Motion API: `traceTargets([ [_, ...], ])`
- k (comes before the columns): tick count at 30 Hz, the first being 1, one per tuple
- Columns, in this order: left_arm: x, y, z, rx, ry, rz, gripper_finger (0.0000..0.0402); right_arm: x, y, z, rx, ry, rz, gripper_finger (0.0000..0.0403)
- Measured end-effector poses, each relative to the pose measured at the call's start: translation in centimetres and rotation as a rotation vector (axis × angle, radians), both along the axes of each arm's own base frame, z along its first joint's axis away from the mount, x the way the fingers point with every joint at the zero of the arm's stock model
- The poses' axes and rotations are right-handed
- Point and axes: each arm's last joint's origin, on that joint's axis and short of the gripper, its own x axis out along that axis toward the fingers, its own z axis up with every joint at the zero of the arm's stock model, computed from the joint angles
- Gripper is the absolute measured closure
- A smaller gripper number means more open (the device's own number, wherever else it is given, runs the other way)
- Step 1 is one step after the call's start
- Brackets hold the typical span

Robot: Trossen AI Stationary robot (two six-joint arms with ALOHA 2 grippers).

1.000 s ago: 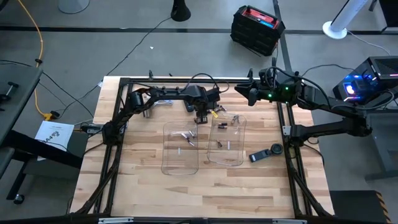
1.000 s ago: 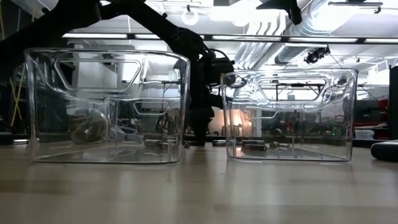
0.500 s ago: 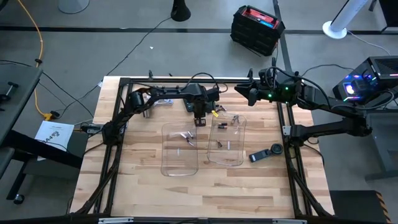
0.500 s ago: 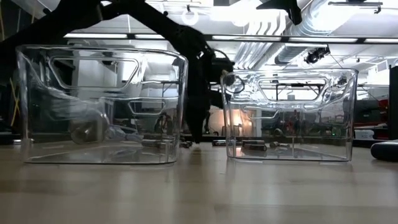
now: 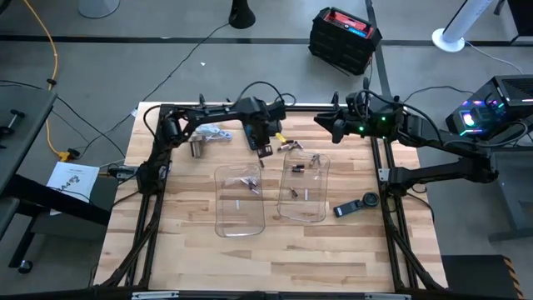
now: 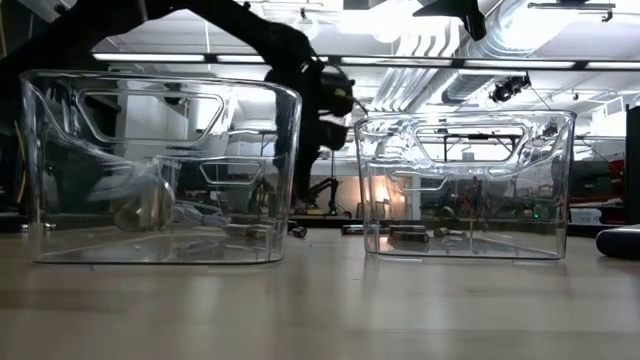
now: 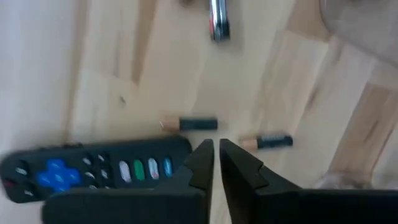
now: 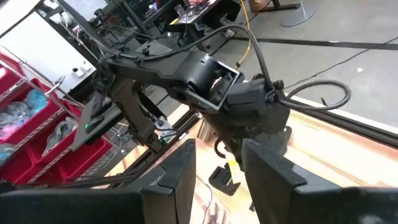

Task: Sort batteries
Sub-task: Put the black battery into the right transparent bin

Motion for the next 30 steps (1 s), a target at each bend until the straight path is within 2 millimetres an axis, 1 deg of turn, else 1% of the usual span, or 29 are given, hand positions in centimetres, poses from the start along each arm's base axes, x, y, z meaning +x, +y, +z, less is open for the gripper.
traceTargets([
  [5, -1.4, -0.3, -2.1, -0.025, 0.088, -0.119, 0.0331, 0.0, 0.0, -0.1, -0.024, 0.017, 0.014, 0.0277],
  [7, -1.6, -0.4, -2.6, -0.021, 0.094, -0.188, 0.0311, 0.0, 0.0, -0.1, -0.028, 0.020, 0.020, 0.0277],
  [10, -1.3, -0.9, -2.7, 0.006, 0.084, -0.309, 0.0286, 0.0, 0.0, -0.2, -0.037, 0.034, 0.024, 0.0277],
  [13, -0.4, -1.5, -2.4, 0.073, 0.054, -0.400, 0.0268, -0.1, 0.0, -0.3, -0.035, 0.049, 0.025, 0.0277],
  [16, 0.3, -1.6, -2.2, 0.136, 0.021, -0.484, 0.0257, -0.1, 0.1, -0.5, -0.037, 0.067, 0.028, 0.0277],
  [19, 0.4, -1.5, -2.4, 0.173, 0.018, -0.530, 0.0250, -0.2, 0.1, -0.7, -0.031, 0.086, 0.028, 0.0277],
  [28, 0.3, -1.5, -2.9, 0.192, 0.044, -0.676, 0.0245, -0.2, 0.1, -0.8, -0.055, 0.109, 0.038, 0.0277],
  [30, 0.6, -1.5, -3.5, 0.200, 0.045, -0.710, 0.0245, -0.2, 0.1, -0.8, -0.066, 0.113, 0.043, 0.0277],
])
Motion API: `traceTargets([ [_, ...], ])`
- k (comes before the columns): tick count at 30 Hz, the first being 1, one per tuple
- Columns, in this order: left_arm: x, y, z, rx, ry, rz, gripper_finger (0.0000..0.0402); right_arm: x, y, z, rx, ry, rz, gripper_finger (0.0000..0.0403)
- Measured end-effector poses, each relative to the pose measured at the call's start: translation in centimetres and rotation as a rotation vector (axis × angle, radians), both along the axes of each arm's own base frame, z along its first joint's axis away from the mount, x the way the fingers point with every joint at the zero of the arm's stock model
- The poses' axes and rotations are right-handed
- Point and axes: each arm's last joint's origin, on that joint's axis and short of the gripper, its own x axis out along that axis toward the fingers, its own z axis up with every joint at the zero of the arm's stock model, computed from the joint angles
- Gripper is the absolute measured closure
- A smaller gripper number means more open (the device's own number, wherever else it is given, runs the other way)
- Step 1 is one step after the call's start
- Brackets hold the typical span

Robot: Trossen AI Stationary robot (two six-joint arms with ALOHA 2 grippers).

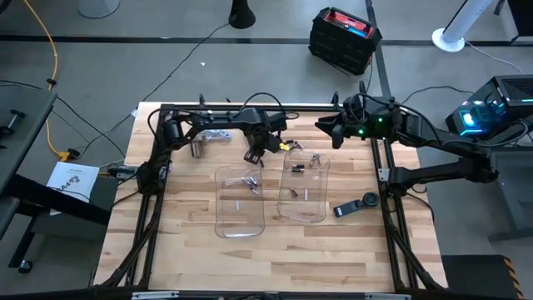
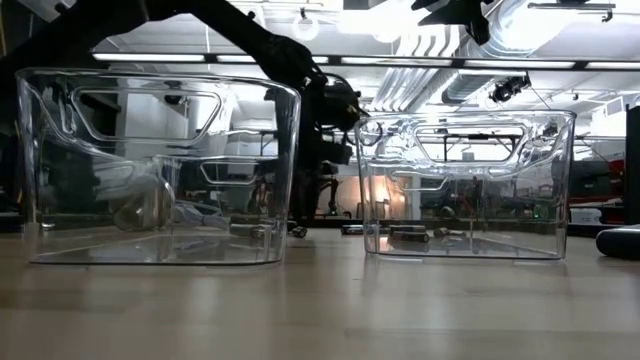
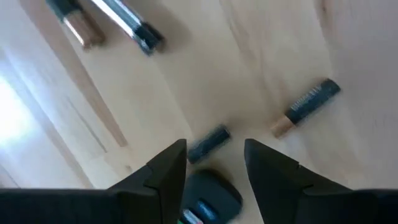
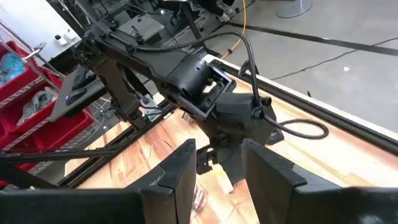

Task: Sort batteries
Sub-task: Put the black battery into the right transparent bin

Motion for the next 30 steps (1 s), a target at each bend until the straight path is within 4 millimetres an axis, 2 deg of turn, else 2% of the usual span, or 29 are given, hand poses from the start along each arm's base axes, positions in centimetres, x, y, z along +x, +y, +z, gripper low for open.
traceTargets([
  [7, 0.4, 0.1, -1.7, 0.056, 0.049, -0.050, 0.0245, 0.0, 0.0, -0.1, -0.004, 0.011, 0.007, 0.0277],
  [14, 0.4, -0.1, -2.0, 0.094, 0.080, -0.025, 0.0247, -0.1, 0.0, -0.2, 0.000, 0.026, 0.008, 0.0277],
  [17, 0.4, 0.0, -2.0, 0.090, 0.073, -0.008, 0.0277, -0.1, 0.0, -0.3, 0.003, 0.030, 0.011, 0.0277],
  [22, 0.0, 0.0, -2.1, 0.060, 0.097, 0.029, 0.0382, -0.1, 0.1, -0.3, 0.019, 0.028, 0.039, 0.0277],
  [26, -0.1, 0.1, -2.1, 0.040, 0.093, 0.133, 0.0396, -0.1, 0.2, -0.3, 0.021, 0.027, 0.041, 0.0277],
  [30, -0.1, -1.2, -1.6, -0.117, 0.088, 0.258, 0.0401, -0.1, 0.2, -0.3, 0.017, 0.029, 0.043, 0.0277],
])
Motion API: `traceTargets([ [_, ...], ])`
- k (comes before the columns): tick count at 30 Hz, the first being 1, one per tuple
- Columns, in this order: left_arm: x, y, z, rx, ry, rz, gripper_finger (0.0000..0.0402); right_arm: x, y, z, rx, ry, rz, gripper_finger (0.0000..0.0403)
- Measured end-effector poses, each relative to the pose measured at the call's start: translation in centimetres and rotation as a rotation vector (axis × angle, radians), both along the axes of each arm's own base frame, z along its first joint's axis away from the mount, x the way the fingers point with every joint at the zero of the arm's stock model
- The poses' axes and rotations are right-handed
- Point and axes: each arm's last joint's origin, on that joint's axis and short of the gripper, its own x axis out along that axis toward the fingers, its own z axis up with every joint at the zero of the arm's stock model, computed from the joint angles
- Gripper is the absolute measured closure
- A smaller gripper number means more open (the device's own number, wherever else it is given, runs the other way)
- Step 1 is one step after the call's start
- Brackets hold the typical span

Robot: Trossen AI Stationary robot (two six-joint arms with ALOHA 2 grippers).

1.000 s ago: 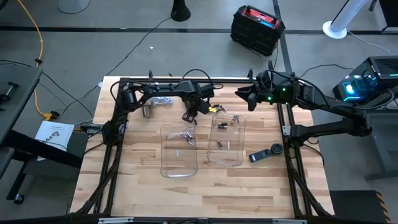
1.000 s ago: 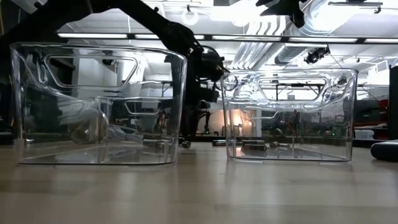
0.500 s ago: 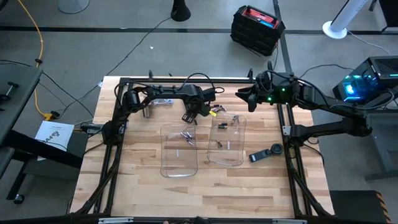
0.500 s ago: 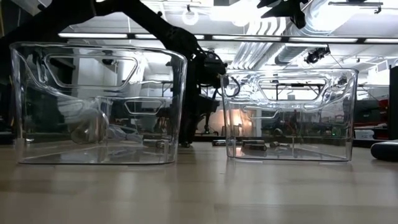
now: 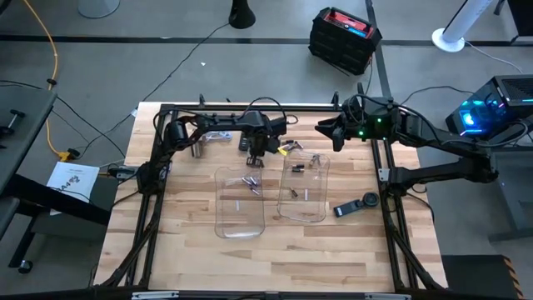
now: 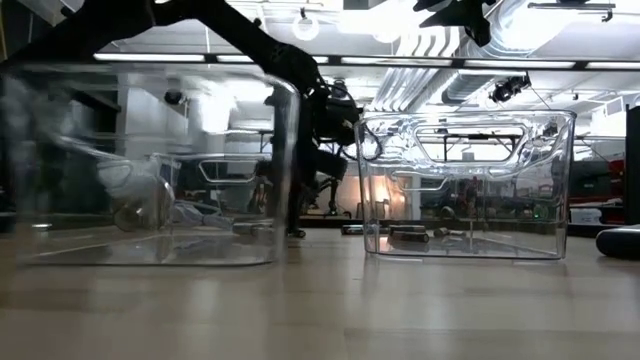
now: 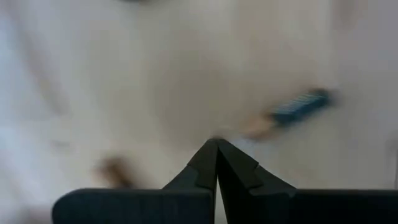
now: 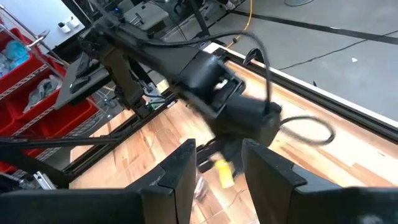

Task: Sort batteries
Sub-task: Put the black battery into the right transparent bin

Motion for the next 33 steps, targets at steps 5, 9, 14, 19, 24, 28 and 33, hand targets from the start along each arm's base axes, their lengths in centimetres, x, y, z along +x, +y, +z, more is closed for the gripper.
traceTargets([
  [5, 0.2, -1.6, 2.4, -0.017, -0.059, 0.034, 0.0401, 0.0, 0.0, 0.0, -0.001, 0.004, 0.000, 0.0277],
  [9, -0.6, -0.4, 4.5, 0.022, -0.100, 0.157, 0.0401, 0.0, 0.0, 0.0, -0.001, 0.006, 0.000, 0.0277],
  [14, -1.7, 1.5, 6.2, 0.007, -0.151, 0.367, 0.0397, 0.0, 0.0, 0.0, -0.023, 0.013, 0.008, 0.0277],
  [19, -2.5, 3.3, 6.0, 0.012, -0.146, 0.475, 0.0360, 0.0, 0.0, 0.0, -0.039, 0.018, 0.011, 0.0277],
  [24, -2.5, 4.0, 5.8, 0.023, -0.159, 0.450, 0.0292, 0.0, 0.0, -0.1, -0.064, 0.026, 0.022, 0.0277],
  [28, -2.4, 4.4, 3.6, 0.063, -0.076, 0.431, 0.0238, 0.0, 0.0, 0.0, -0.066, 0.027, 0.022, 0.0277],
  [33, -1.9, 4.7, 1.3, 0.112, -0.024, 0.430, 0.0201, -0.1, 0.0, -0.2, -0.068, 0.041, 0.025, 0.0277],
])
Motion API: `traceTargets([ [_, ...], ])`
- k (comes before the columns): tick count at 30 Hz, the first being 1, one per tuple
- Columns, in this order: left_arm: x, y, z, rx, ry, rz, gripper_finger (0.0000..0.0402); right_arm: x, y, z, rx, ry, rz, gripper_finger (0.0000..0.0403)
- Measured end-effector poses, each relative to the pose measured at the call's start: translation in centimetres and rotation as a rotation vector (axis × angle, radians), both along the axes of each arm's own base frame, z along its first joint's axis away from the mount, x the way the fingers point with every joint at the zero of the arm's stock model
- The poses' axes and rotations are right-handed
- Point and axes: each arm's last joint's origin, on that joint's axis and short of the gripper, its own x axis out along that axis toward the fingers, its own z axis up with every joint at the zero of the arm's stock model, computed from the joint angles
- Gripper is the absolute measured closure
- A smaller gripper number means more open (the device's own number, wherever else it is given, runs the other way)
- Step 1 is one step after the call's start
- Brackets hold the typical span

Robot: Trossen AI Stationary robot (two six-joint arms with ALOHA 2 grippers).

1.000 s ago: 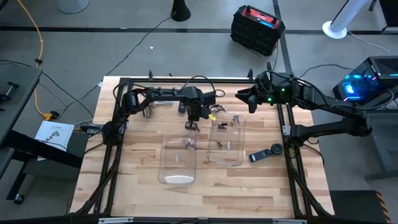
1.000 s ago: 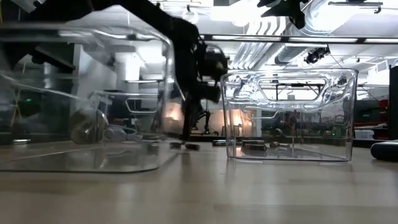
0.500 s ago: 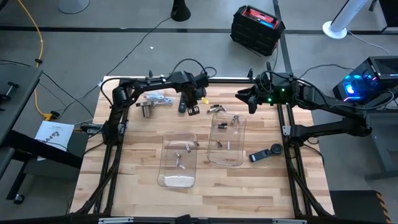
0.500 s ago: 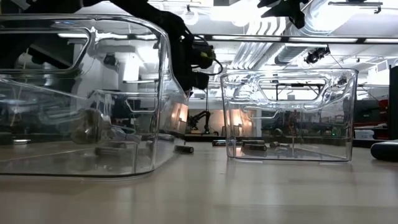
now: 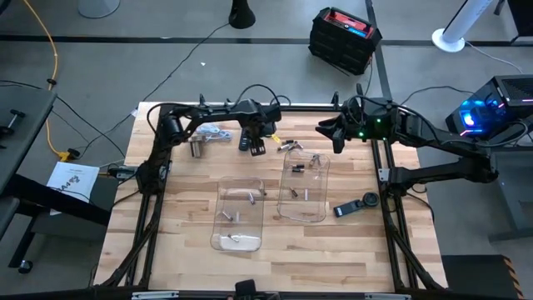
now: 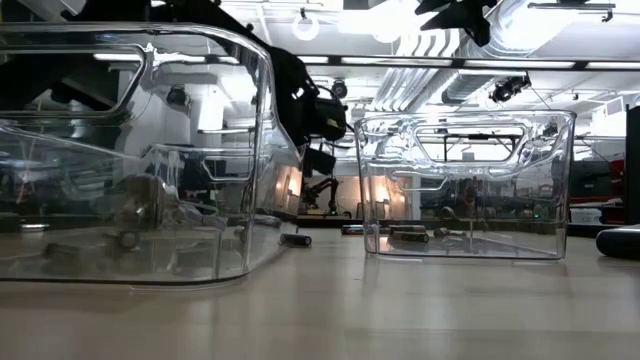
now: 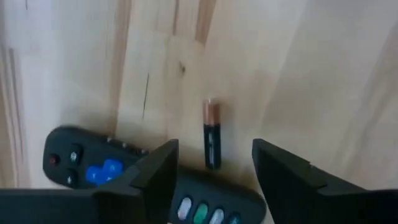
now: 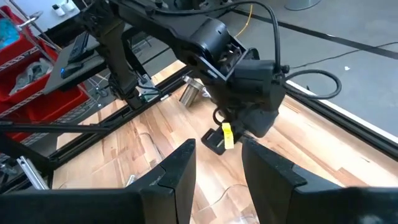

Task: Sort batteries
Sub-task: Put the black battery into the right transparent bin

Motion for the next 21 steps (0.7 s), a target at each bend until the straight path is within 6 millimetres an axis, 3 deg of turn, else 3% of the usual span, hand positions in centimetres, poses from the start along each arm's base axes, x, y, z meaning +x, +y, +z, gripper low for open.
traceTargets([
  [5, 0.6, 0.3, -1.5, 0.020, -0.007, 0.000, 0.0192, 0.0, 0.0, 0.0, 0.001, 0.003, 0.000, 0.0277],
  [10, 0.6, 0.6, -1.5, 0.028, -0.022, 0.025, 0.0201, 0.0, 0.0, -0.1, 0.010, 0.006, -0.005, 0.0277],
  [13, 0.5, 0.5, -1.5, 0.015, -0.012, 0.040, 0.0253, 0.0, 0.0, -0.1, 0.012, 0.008, -0.008, 0.0277],
  [16, 0.5, 0.2, -1.5, 0.008, 0.006, 0.019, 0.0359, 0.0, 0.0, -0.1, 0.016, 0.007, -0.015, 0.0277],
  [17, 0.6, 0.0, -1.5, 0.004, 0.006, 0.015, 0.0377, -0.1, 0.0, -0.1, 0.015, 0.008, -0.018, 0.0277],
  [21, 0.5, -0.5, -1.2, -0.009, 0.017, -0.006, 0.0386, -0.1, 0.0, -0.1, 0.027, 0.008, -0.025, 0.0277],
])
